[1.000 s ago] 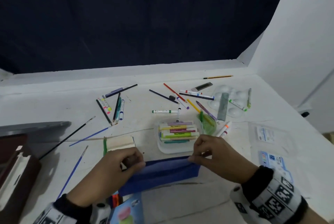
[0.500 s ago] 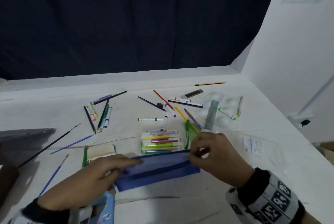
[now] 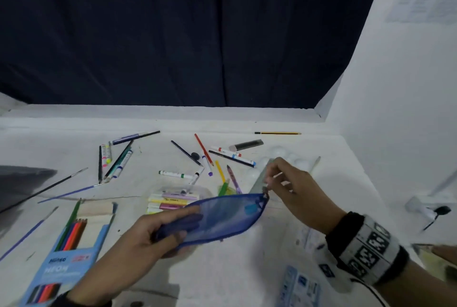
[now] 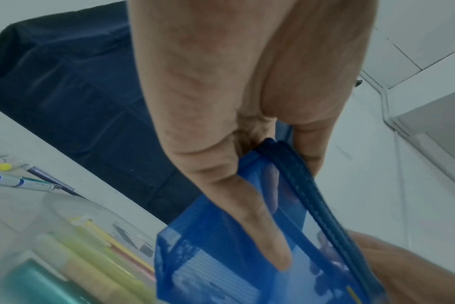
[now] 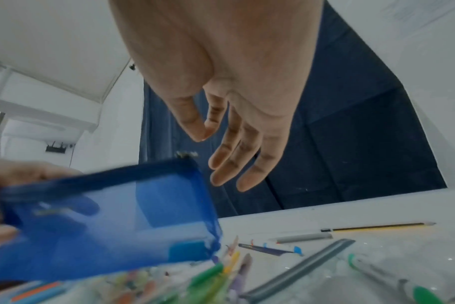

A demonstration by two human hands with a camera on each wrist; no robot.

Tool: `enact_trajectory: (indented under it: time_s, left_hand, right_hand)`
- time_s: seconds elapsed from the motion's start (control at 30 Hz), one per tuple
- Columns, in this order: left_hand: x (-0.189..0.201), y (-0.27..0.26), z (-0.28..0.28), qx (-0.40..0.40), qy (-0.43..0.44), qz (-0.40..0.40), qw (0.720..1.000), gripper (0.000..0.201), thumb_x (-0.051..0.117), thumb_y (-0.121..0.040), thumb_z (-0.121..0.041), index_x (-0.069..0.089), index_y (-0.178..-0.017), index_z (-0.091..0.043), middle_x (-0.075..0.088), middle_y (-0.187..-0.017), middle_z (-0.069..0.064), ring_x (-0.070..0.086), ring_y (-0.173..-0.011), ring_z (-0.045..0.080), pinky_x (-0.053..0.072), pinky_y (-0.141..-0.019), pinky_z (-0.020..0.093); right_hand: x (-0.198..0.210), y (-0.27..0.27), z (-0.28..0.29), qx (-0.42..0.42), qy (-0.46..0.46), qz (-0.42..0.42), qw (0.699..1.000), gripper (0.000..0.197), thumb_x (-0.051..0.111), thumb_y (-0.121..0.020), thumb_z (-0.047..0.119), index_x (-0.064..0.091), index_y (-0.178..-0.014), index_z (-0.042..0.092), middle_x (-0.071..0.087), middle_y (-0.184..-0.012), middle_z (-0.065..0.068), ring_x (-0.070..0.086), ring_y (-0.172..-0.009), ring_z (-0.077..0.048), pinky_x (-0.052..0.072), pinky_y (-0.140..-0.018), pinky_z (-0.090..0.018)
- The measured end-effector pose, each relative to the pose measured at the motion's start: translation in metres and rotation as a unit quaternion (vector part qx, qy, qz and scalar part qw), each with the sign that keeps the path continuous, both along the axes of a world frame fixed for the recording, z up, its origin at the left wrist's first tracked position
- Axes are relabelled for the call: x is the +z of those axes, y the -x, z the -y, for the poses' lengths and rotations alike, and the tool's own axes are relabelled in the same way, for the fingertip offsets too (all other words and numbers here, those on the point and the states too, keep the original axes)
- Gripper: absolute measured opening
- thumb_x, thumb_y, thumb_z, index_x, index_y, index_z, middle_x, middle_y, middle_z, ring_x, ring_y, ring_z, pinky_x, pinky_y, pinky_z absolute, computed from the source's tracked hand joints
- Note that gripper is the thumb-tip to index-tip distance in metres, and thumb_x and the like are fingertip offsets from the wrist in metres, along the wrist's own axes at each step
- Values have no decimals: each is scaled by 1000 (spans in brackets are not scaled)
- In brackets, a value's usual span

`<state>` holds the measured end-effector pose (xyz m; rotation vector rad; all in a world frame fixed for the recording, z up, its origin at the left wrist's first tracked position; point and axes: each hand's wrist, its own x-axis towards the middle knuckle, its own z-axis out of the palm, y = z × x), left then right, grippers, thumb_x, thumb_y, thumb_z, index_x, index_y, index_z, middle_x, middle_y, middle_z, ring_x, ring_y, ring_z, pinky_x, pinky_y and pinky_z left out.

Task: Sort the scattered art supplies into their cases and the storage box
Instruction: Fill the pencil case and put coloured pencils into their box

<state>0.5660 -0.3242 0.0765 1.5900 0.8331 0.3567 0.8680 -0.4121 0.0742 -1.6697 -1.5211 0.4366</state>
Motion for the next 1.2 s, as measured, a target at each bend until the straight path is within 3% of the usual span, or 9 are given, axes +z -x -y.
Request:
enact_trajectory:
  time_s: [0.07,0.13,0.27,0.43,0.63,0.83,0.97,1.07,1.2]
  left_hand:
    - [2,-9,9,38,10,17,999,34,70,-91,-15,73,-119,-35,72,-122,-7,67,-113,11,57,-94,36]
    - [6,-15,15,87,24,34,995,32,64,-94,-5,74,-119,-23,74,-118,-3,69,-110,15,61,-82,30]
    - [17,-17,19,133,52,49,989,33,56,-94,1,71,-120,-13,74,-117,3,72,-106,18,60,-68,26]
    - [24,-11,19,169,37,51,984,34,55,-95,2,71,-122,-13,74,-117,4,70,-110,18,62,-74,30]
    - [25,-9,21,204,32,51,977,32,58,-93,-1,73,-118,-14,75,-116,4,70,-110,18,63,-77,36]
    - [22,-6,18,228,18,28,973,29,59,-96,-7,74,-117,-21,76,-113,0,70,-109,13,63,-78,35]
    - [22,-2,11,236,22,16,971,29,63,-94,-6,76,-114,-22,75,-115,1,70,-108,15,63,-80,39]
    - [22,-6,4,230,25,4,973,28,66,-91,-6,77,-113,-22,75,-113,-1,72,-103,13,63,-76,37]
    - [23,-16,-2,179,52,-7,982,33,66,-92,-7,72,-119,-24,75,-114,-2,71,-105,16,61,-71,29]
  right_hand:
    - [-12,-29,-21,7,30,78,996,15,50,-95,8,52,-90,23,61,-88,5,59,-84,-13,48,-73,-28]
    - [-27,-52,-43,44,102,165,980,18,53,-89,9,55,-97,25,63,-96,2,58,-92,-18,47,-82,-32]
    - [-44,-65,-75,134,229,364,893,48,53,-90,12,51,-136,22,52,-137,-1,45,-128,-25,37,-108,-39]
    - [-54,-61,-92,183,234,533,792,32,57,-92,17,57,-124,18,52,-127,-4,55,-116,-27,47,-91,-40]
    - [-65,-65,-96,211,150,557,789,28,50,-92,4,56,-117,16,56,-118,-6,55,-109,-29,42,-78,-39]
    - [-55,-63,-97,141,51,481,864,36,54,-80,-6,63,-104,19,63,-92,-3,63,-83,-29,47,-64,-37]
    - [-7,-34,-90,33,-68,315,946,13,48,-100,12,52,-107,22,61,-89,1,60,-72,-26,51,-60,-41]
    - [33,-1,-75,72,-144,135,978,11,39,-106,26,49,-103,21,63,-87,1,61,-76,-21,51,-67,-45]
    - [70,42,-51,195,-157,-84,965,11,43,-105,20,52,-105,13,72,-97,-1,70,-95,-17,56,-86,-38]
